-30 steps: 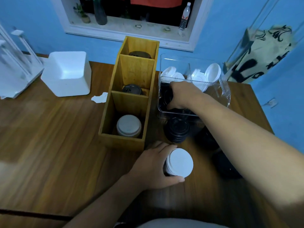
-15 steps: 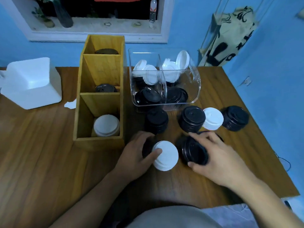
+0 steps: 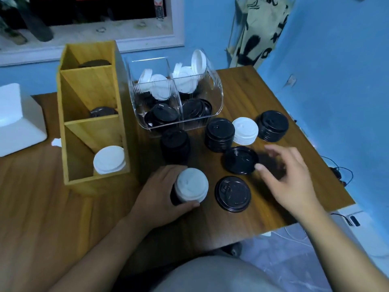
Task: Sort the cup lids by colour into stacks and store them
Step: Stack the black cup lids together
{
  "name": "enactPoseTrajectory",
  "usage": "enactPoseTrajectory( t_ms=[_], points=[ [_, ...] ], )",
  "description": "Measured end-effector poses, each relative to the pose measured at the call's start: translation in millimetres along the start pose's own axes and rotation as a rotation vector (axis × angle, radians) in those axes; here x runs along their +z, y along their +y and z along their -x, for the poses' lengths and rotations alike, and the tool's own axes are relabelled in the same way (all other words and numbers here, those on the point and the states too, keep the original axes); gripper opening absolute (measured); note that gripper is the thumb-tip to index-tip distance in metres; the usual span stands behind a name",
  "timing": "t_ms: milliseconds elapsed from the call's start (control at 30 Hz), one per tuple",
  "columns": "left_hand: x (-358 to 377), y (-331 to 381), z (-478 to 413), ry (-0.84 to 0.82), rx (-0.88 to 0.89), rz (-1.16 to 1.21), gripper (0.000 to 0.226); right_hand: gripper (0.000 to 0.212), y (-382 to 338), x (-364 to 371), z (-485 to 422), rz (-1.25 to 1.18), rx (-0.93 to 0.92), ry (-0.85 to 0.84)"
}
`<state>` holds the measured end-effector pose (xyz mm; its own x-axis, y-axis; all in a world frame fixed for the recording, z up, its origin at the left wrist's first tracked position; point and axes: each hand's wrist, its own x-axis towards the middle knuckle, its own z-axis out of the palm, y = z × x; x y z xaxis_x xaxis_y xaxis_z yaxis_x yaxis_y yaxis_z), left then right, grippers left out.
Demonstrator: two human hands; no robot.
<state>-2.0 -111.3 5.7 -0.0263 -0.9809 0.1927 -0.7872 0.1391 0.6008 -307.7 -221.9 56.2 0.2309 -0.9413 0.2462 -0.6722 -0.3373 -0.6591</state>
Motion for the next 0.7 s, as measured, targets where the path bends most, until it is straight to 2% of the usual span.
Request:
enactPoseTrajectory(
  t_ms=[100,167,233,300,400,467,533,600,633,700],
  points=[
    [0.9,0.2,1.2,-0.006,-0.002,-0.01,0.085,0.068,5.4,17.4,-25.8,0.145,0.135,-0.235],
    [1.0,0.9,1.8,-0.008,-0.004,-0.011,0.084,0.073,4.3,31.5,-35.2,0.262,0.175,-0.315],
    [0.9,1.6,2.0,-0.006,-0.008,-0.009,0.084,0.061,1.0,40.1,-37.9,0.241,0.201,-0.29],
    [0.7,1.8,2.4,0.002,-0.007,-0.014,0.084,0.044,-0.3,41.2,-36.1,0.076,0.236,-0.219],
    [0.2,1.4,2.3,0.004,-0.008,-0.012,0.085,0.035,2.4,29.0,-34.0,-0.154,0.271,-0.049],
    [0.5,1.0,1.9,0.004,-0.008,-0.01,0.085,0.037,3.6,14.1,-31.6,-0.139,0.158,0.061],
    [0.8,0.6,1.8,0.001,-0.011,-0.015,0.085,0.04,4.7,3.9,-25.1,0.093,-0.08,0.067],
    [1.1,-0.3,1.7,0.006,-0.009,-0.014,0.085,0.047,11.5,5.4,-16.3,0.387,-0.303,-0.021],
    [1.3,-0.6,1.8,0.008,-0.009,-0.014,0.085,0.052,16.1,8.9,-11.6,0.469,-0.342,-0.088],
    [1.7,-0.2,1.6,0.008,-0.012,-0.018,0.086,0.06,24.1,15.8,-4.1,0.48,-0.302,-0.196]
  ],
)
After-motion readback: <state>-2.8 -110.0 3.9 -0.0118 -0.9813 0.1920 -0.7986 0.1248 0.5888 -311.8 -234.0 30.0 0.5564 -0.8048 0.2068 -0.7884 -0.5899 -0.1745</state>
